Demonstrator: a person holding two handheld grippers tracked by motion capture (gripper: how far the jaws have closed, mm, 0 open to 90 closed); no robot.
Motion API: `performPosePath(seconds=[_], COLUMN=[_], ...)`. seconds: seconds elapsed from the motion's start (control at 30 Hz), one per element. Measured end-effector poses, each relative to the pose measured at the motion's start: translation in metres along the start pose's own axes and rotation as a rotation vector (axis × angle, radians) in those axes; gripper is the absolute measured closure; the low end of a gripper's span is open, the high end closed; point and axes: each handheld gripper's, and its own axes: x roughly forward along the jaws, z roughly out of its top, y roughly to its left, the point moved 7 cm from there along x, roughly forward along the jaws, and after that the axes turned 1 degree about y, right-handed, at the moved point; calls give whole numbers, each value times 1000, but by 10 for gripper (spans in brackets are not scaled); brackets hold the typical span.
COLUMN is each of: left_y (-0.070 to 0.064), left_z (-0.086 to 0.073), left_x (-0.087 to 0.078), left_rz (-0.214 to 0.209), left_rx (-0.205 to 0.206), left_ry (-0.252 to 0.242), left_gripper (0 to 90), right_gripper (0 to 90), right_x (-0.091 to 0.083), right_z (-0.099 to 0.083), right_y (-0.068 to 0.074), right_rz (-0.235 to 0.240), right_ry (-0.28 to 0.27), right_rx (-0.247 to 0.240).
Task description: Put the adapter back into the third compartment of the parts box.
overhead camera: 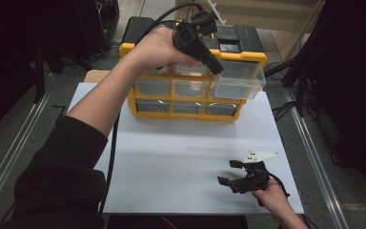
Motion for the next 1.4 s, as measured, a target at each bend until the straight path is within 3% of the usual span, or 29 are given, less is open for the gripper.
performPosePath(seconds=[0.33, 0.6, 0.73, 0.83, 0.87, 0.93, 1.03, 1.2, 1.3, 1.4], left_y=[6, 12, 13, 15, 16, 16, 14, 15, 10, 8], left_z=[23, 40, 45, 45, 45, 44, 37, 22, 15, 7], left_x=[19, 42, 53, 58, 58, 57, 51, 33, 18, 10], left_rz=[1, 37, 25, 47, 59, 53, 31, 96, 55, 49], left_rx=[-4, -21, -20, -25, -20, 19, 12, -15, -56, -60], left_ry=[-9, -3, -5, 10, 7, -32, -29, -21, -58, -63], left_gripper=[776, 776, 776, 765, 730, 501, 398, 368, 368, 367], right_gripper=[127, 127, 127, 127, 127, 127, 127, 127, 127, 127], right_x=[1, 0, -1, -2, -3, -3, -4, -7, -7, -6], right_z=[4, 5, 4, 3, 3, 2, 2, 4, 4, 6], right_y=[-2, -1, -1, -1, -1, -2, -2, -2, -2, -2], right_rz=[7, 16, 16, 13, 13, 13, 11, 8, 4, 3], right_ry=[-15, -26, -26, -28, -27, -27, -28, -45, -44, -45], right_rx=[-4, -6, -6, -4, -4, -3, -3, -6, -9, -8])
